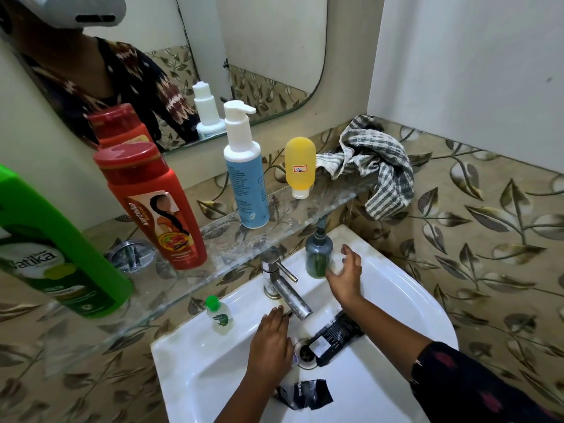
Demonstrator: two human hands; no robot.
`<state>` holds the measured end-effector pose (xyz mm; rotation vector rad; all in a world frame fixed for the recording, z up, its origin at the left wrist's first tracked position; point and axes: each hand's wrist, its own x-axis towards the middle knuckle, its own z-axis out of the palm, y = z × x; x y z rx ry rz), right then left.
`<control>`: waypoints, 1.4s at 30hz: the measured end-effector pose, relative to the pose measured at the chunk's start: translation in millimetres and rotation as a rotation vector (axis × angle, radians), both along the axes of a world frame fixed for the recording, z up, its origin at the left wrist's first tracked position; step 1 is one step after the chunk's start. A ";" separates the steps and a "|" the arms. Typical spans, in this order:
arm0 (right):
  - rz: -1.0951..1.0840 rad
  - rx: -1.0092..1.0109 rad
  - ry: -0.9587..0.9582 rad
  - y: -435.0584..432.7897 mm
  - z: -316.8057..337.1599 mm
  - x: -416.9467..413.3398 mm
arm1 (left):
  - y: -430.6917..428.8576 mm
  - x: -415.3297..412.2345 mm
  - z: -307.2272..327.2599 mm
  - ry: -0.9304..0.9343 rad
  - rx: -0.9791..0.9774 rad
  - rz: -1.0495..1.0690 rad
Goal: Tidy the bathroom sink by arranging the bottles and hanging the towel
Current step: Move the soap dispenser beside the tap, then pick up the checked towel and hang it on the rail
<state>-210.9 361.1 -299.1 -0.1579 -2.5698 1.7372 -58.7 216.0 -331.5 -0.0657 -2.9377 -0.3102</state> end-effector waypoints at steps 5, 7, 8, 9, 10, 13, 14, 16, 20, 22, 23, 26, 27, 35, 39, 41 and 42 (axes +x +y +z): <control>-0.249 -0.783 -0.042 35.6 58.7 -0.8 | -6.1 12.7 -9.6 0.173 0.118 -0.023; -0.161 -0.965 -0.093 49.6 85.2 -7.8 | 0.7 25.9 -11.9 0.158 0.172 -0.084; -0.106 -1.032 -0.123 54.6 96.7 -10.8 | 5.6 30.2 -9.1 0.122 0.239 -0.141; -0.063 -1.091 -0.168 56.8 105.9 -13.7 | 8.7 33.9 -9.6 0.065 0.297 -0.203; -0.046 -1.152 -0.215 58.4 114.2 -16.6 | 14.3 35.5 -5.5 0.001 0.314 -0.257; -0.135 -1.310 -0.345 62.8 134.4 -24.4 | 38.2 30.0 0.4 -0.024 0.345 -0.406; -0.187 -1.319 -0.381 64.0 139.2 -27.3 | 48.2 25.2 10.6 0.019 0.354 -0.453; -0.280 -1.279 -0.412 66.8 144.0 -31.5 | 65.7 13.8 28.9 0.137 0.374 -0.537; -0.345 -1.208 -0.404 74.1 142.6 -29.4 | 97.5 -25.3 87.6 0.428 0.390 -0.562; -0.354 -1.159 -0.355 80.3 140.4 -23.2 | 112.7 -50.5 121.7 0.535 0.402 -0.483; -0.354 -1.147 -0.311 83.9 140.4 -18.8 | 120.1 -63.4 138.4 0.537 0.402 -0.419; -0.371 -1.157 -0.107 93.9 148.3 -3.0 | 137.9 -104.5 172.3 0.425 0.279 -0.206; -0.373 -1.171 -0.033 96.2 153.8 2.5 | 141.7 -116.2 177.5 0.366 0.234 -0.161; -0.371 -1.052 0.462 121.9 220.5 37.1 | 178.2 -153.3 214.2 0.419 0.375 -0.059; -0.307 -1.014 0.621 138.4 250.8 54.6 | 196.6 -148.8 231.0 0.553 0.538 -0.290; -0.260 -0.991 0.655 148.2 266.3 60.6 | 205.4 -143.8 241.0 0.597 0.573 -0.433; -0.228 -0.976 0.651 154.2 274.8 62.0 | 209.3 -140.2 246.2 0.629 0.577 -0.511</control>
